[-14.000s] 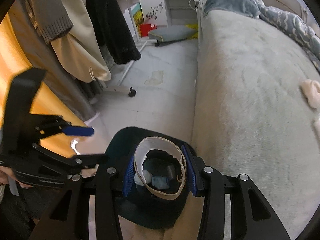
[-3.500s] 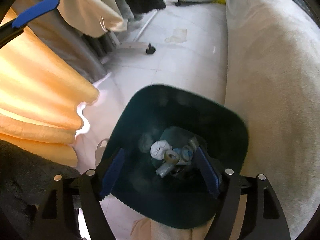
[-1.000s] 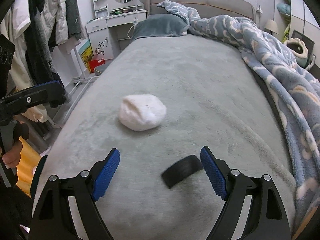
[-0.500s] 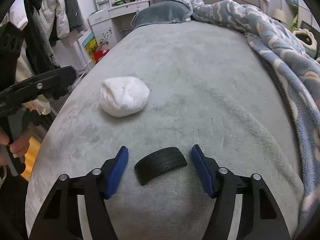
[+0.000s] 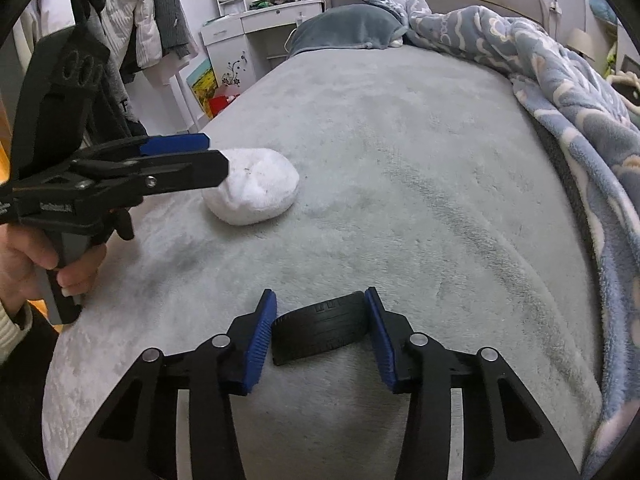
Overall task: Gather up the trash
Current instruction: 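Close right tool on the black clip while left tool grasps the white sock, then carry the white sock and black clip over the green bin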
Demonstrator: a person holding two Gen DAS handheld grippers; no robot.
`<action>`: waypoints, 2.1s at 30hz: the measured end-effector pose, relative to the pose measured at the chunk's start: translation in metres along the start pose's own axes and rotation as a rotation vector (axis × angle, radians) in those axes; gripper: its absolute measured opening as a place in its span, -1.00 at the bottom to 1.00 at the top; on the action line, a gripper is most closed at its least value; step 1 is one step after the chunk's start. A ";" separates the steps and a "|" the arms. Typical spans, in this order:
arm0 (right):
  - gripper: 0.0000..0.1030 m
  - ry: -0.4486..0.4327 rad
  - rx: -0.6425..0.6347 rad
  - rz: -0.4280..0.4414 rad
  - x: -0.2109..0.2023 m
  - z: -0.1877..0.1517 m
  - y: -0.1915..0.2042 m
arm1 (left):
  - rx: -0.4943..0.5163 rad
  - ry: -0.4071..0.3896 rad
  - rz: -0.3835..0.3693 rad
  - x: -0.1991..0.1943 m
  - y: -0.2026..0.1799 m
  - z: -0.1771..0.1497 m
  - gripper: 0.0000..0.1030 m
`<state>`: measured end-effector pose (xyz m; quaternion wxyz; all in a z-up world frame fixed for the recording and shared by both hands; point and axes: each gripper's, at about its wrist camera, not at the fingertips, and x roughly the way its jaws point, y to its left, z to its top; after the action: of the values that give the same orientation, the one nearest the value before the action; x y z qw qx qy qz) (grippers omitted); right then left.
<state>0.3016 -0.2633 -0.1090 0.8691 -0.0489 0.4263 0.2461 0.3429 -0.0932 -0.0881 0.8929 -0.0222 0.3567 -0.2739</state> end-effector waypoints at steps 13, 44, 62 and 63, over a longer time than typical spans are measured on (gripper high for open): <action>-0.11 -0.090 0.112 -0.035 -0.021 0.000 -0.034 | -0.020 0.055 -0.027 0.025 -0.006 -0.003 0.77; -0.11 -0.099 0.184 -0.088 -0.043 0.005 0.005 | 0.082 0.035 0.019 -0.043 -0.029 -0.018 0.15; -0.11 -0.142 0.174 -0.093 -0.075 -0.019 0.088 | 0.049 0.013 0.089 -0.134 -0.009 -0.059 0.15; -0.11 -0.144 0.175 -0.092 -0.076 -0.020 0.092 | 0.051 0.017 0.092 -0.137 -0.008 -0.062 0.15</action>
<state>0.2047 -0.2187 -0.0523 0.9089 0.0253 0.3798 0.1706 0.2167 -0.0212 -0.0467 0.9017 0.0196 0.3578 -0.2417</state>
